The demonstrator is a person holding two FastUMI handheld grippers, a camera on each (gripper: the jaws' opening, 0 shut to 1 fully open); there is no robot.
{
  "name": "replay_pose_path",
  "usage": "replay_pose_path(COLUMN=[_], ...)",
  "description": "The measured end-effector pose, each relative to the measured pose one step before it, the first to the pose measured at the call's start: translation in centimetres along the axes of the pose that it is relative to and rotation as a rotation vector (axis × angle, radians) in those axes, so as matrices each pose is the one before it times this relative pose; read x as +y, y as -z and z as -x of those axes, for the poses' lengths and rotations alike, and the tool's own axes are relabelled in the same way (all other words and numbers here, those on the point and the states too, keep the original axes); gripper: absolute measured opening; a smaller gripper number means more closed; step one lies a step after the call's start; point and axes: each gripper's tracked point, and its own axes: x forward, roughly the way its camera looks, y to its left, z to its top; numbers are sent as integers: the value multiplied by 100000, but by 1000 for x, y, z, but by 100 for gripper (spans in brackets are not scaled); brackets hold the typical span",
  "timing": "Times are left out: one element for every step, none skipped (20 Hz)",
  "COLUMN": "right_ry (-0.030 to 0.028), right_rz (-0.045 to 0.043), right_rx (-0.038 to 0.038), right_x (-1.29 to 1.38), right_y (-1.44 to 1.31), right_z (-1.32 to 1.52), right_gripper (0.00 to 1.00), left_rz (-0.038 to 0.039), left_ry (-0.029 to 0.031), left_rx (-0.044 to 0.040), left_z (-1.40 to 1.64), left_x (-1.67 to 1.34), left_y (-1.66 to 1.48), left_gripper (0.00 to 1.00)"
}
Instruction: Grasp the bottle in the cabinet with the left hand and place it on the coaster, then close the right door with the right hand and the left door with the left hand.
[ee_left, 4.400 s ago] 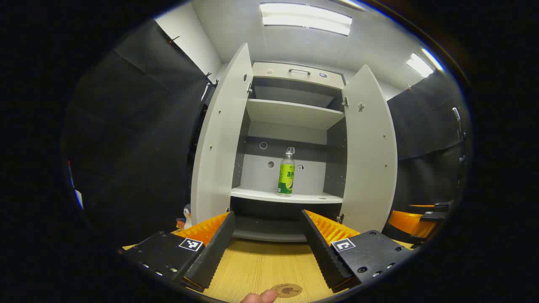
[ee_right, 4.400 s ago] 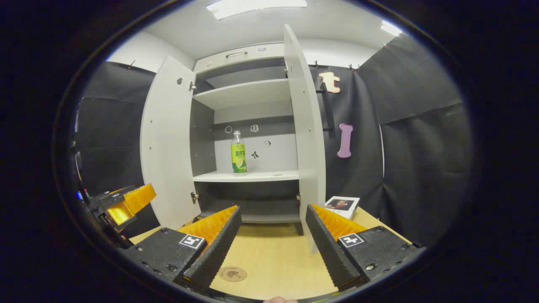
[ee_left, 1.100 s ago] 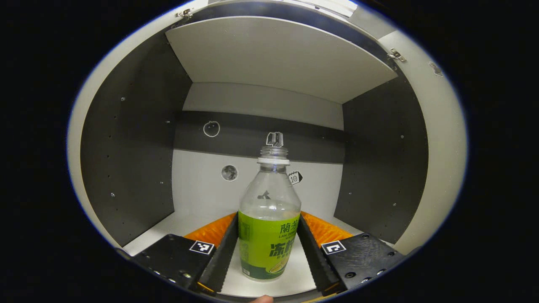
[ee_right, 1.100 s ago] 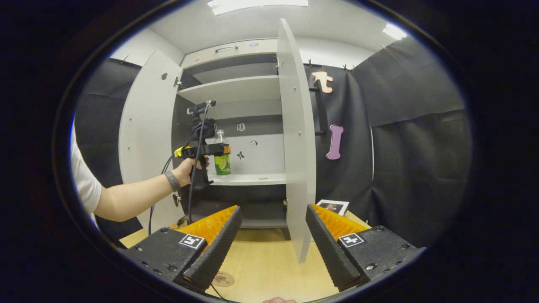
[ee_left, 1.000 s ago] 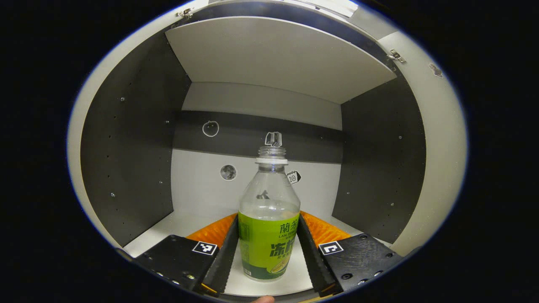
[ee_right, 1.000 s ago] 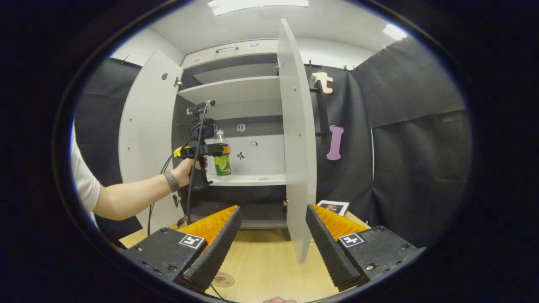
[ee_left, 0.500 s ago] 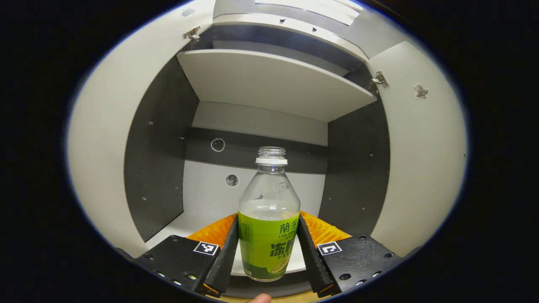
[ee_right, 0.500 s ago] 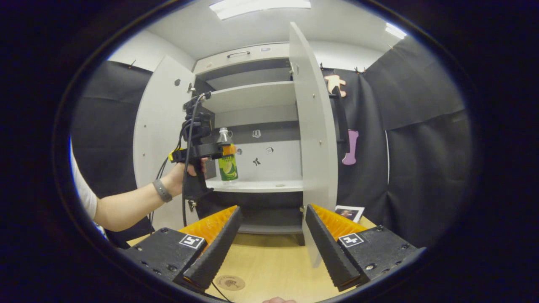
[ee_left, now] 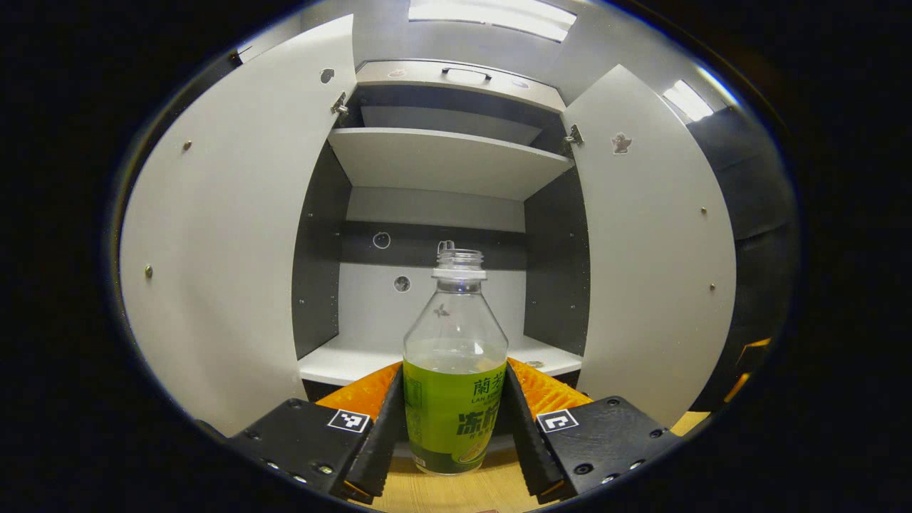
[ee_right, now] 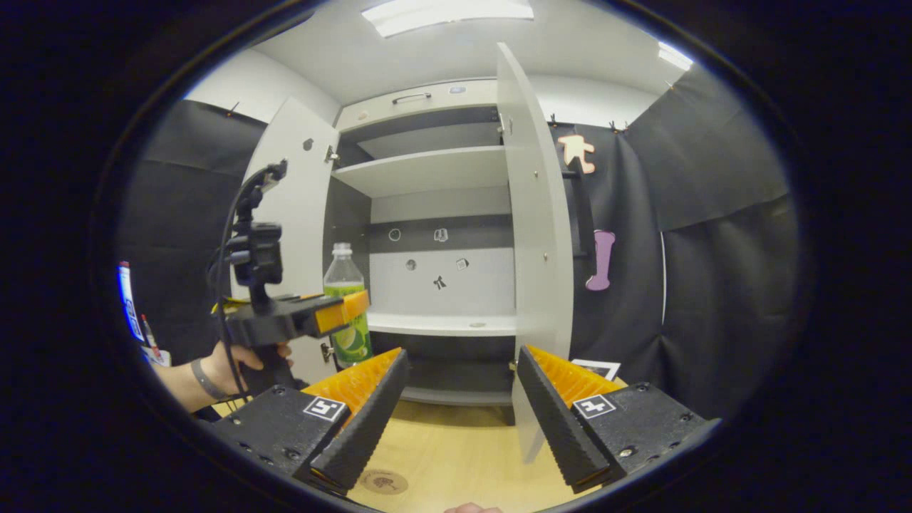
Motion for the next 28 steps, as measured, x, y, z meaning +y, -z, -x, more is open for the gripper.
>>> replay_pose_path(right_ry=[-333,-211,213,443,-97,-663,-1279,-1245,-59,984,1348,917,474,405,903,1097,1012,771,490,382,237,-15,49,106,8,-268,-216,-94], right_rz=[708,883,1295,1566,1036,143,-601,-995,-922,-517,-30,34,-9,0,-34,-141,-59,371,386,193,-3,-192,-59,231,468,375,184,-93], right_rx=[-731,-894,-731,-132,103,61,-41,-348,-670,-1054,-600,126,667,1085,1229,1155,1002,1137,767,526,818,748,552,373,336,161,306,266], right_x=[-26,-13,-162,-136,-12,204,416,425,217,-32,-71,-156,-6,-137,-289,-377,-224,-215,-108,-151,-23,69,67,2,140,67,144,19], right_y=[-450,-465,-375,-247,-175,-146,-185,-286,-241,-280,-180,-112,30,109,158,114,150,137,168,69,147,166,153,106,132,20,97,66], right_z=[143,235,257,175,233,213,234,167,163,236,70,105,-13,-8,121,49,-2,18,49,97,-28,-35,39,81,50,-27,-95,-44], right_gripper=[98,98,100,100,100,100,100,100,100,100,100,100,100,100,100,100,100,100,100,100,100,100,99,100,100,100,100,100], left_rz=[232,36,-625,-1162,-1014,-336,280,347,483,475,-265,-543,-75,513,-166,-1039,-1577,-970,-701,-346,862,1598,1659,870,43,-438,-371,-1117], left_ry=[-203,-677,97,-288,-303,-83,-304,-958,-993,103,-147,-884,-440,-277,-877,-1204,-203,439,437,47,305,-4,-358,-131,213,-297,-70,-398], left_rx=[4,78,3,-223,371,858,690,706,500,546,1372,972,1085,268,671,747,727,586,829,1191,536,353,-568,-3,833,603,-2331,-317], left_z=[974,939,952,963,865,920,887,855,795,551,722,259,191,238,332,332,132,134,-37,92,86,137,62,-31,-112,-5,271,183], left_x=[-400,-319,-465,-495,-409,-521,-550,-365,-312,-574,-568,-116,-275,-257,-118,46,-179,-233,-158,-132,-35,-23,132,16,-2,107,-50,-24], left_y=[800,866,980,1080,1194,1313,1397,1396,1398,1321,1350,1148,1241,1116,1111,1026,890,799,781,852,690,556,168,262,374,294,-250,134], left_gripper=[70,70,70,70,70,70,70,70,70,70,70,70,70,70,70,70,70,70,70,70,70,70,70,70,70,70,70,70])
